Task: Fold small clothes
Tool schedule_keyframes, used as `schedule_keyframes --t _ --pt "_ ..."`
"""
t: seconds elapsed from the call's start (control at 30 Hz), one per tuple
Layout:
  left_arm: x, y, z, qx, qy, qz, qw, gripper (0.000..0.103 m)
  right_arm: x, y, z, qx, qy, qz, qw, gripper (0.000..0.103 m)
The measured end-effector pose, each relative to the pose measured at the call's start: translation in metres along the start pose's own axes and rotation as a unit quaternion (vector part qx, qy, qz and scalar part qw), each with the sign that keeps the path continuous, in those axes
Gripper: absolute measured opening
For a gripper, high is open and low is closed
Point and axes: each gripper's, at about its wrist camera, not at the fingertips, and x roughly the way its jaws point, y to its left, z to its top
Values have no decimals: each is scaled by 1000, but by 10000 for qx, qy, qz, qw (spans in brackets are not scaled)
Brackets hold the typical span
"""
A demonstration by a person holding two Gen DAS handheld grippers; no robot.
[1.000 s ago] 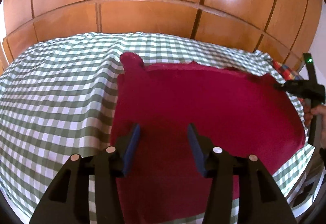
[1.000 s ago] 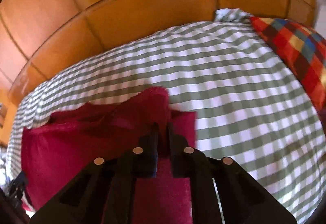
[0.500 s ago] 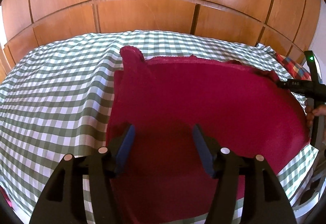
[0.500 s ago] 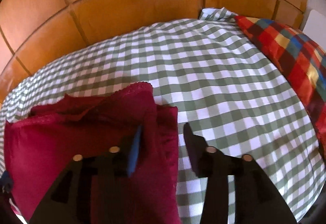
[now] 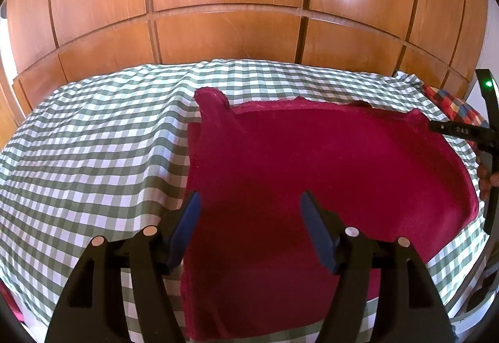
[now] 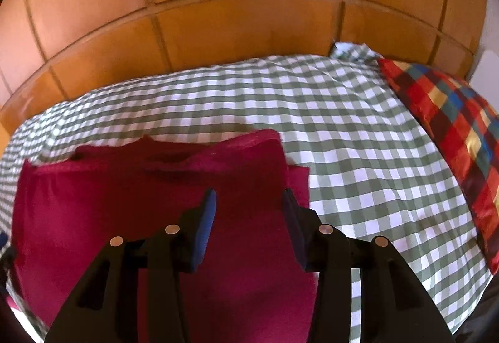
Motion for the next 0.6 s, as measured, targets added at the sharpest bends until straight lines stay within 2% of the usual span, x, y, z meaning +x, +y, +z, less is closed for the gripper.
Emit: schedule_keyframes --t 0.03,0.07,0.17,0.23,0.27,0.3,0.47,0.6 --pt "0 0 0 12 -6 20 10000 67 4 -2 2 11 31 -35 10000 54" --pt "0 0 0 14 -6 35 10000 68 8 -4 3 21 84 -43 10000 59" --pt "1 2 0 -18 26 37 10000 69 24 -7 7 0 254 -35 9997 59" --pt "3 2 0 -34 50 46 10000 69 35 -8 8 10 454 160 9988 25" --pt "4 3 0 -40 60 57 10000 69 37 -8 8 4 481 161 9987 21" --pt "4 3 0 -49 72 70 9999 69 35 -7 8 -55 420 106 9990 10" --pt "3 13 -1 -190 60 17 9998 69 12 -14 7 -55 -27 114 9999 9" --pt "5 36 3 -583 106 -155 9981 69 32 -17 -1 22 281 4 9996 9"
